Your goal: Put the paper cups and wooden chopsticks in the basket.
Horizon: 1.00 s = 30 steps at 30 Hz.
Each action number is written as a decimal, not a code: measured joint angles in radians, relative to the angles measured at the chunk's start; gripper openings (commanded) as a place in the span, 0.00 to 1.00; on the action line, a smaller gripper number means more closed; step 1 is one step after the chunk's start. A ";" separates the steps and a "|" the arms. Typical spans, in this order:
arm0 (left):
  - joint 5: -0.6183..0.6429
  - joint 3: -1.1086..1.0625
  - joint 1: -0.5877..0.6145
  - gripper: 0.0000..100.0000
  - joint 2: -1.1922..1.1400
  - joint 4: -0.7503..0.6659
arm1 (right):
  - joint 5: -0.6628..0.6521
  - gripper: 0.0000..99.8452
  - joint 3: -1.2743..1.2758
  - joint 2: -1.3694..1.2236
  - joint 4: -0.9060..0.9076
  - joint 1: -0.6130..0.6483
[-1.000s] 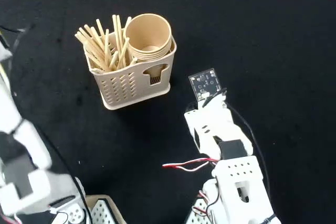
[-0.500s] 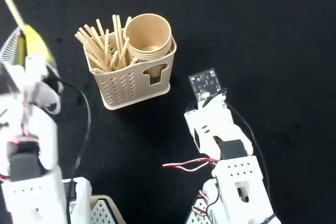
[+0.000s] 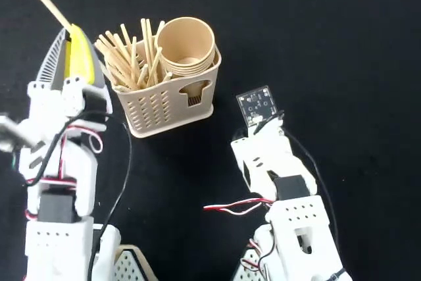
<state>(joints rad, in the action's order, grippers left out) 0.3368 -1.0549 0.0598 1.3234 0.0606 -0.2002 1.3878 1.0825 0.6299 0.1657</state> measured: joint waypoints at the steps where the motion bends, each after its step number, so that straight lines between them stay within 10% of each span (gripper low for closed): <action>1: 0.006 -0.002 0.000 0.03 -0.018 0.000 | 0.000 0.01 0.000 0.000 0.000 0.000; 30: -0.020 -0.245 -0.009 0.17 -0.172 -0.143 | 0.000 0.01 0.000 0.000 0.000 0.000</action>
<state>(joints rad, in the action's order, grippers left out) 0.3168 -1.3004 0.0506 1.1515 -0.0821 -0.2002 1.3878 1.0825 0.6299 0.1657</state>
